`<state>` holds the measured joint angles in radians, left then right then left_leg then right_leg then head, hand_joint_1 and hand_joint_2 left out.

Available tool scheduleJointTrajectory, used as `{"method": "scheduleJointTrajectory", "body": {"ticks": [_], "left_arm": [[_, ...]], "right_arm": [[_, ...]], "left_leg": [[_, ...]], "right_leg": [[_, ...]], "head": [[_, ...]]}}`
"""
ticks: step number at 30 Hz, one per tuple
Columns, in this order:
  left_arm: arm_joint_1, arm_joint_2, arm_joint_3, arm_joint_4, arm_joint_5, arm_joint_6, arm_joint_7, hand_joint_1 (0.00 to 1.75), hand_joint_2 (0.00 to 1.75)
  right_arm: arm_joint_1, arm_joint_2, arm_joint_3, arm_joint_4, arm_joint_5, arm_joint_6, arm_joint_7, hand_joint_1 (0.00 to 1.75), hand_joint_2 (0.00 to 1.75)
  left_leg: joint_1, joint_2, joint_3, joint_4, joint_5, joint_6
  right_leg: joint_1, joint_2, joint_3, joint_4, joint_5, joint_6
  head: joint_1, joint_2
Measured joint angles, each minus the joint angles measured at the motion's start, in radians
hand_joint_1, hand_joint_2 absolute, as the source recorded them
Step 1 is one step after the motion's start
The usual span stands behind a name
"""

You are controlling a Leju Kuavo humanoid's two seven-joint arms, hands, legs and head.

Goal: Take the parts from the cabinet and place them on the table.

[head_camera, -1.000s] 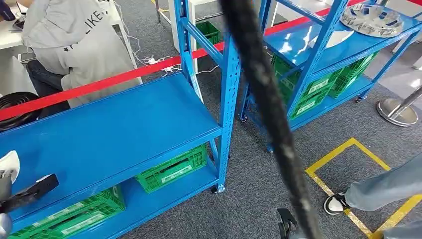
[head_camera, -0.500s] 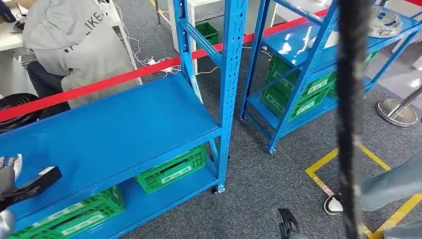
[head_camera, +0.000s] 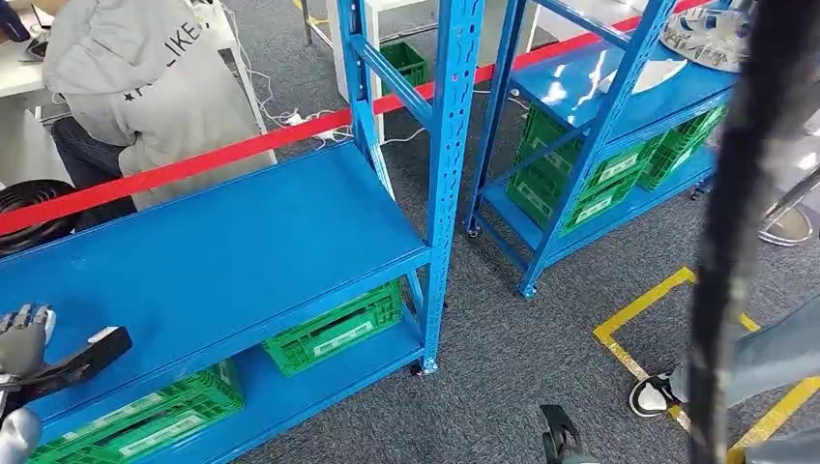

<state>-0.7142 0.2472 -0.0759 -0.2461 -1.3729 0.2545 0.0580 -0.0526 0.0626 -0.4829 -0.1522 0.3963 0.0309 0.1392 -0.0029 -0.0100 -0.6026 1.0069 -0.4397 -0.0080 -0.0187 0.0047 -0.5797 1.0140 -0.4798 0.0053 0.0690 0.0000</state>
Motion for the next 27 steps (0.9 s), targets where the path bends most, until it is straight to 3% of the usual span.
{"method": "scheduleJointTrajectory", "body": {"ticks": [16,23,27], "left_arm": [[-0.005,-0.006,0.012,-0.001,0.028,0.071,-0.047,0.0,1.75],[-0.006,-0.008,0.016,-0.001,0.018,0.079,-0.037,0.0,1.75],[-0.006,-0.01,0.016,-0.001,-0.007,0.075,0.006,0.0,1.75]], "right_arm": [[0.0,0.0,-0.001,0.0,0.01,0.0,0.0,0.0,0.0],[0.0,0.0,-0.001,0.0,0.013,0.0,0.0,0.0,0.0],[0.0,0.0,-0.001,0.0,0.013,0.0,0.0,0.0,0.0]], "left_leg": [[0.0,0.0,0.001,0.0,0.0,0.0],[0.0,0.0,0.001,0.0,0.0,0.0],[0.0,0.0,0.001,0.0,0.0,0.0]], "right_leg": [[0.0,0.0,0.001,0.0,0.0,0.0],[0.0,0.0,0.001,0.0,0.0,0.0],[0.0,0.0,0.001,0.0,0.0,0.0]], "head": [[0.0,0.0],[0.0,0.0],[0.0,0.0]]}}
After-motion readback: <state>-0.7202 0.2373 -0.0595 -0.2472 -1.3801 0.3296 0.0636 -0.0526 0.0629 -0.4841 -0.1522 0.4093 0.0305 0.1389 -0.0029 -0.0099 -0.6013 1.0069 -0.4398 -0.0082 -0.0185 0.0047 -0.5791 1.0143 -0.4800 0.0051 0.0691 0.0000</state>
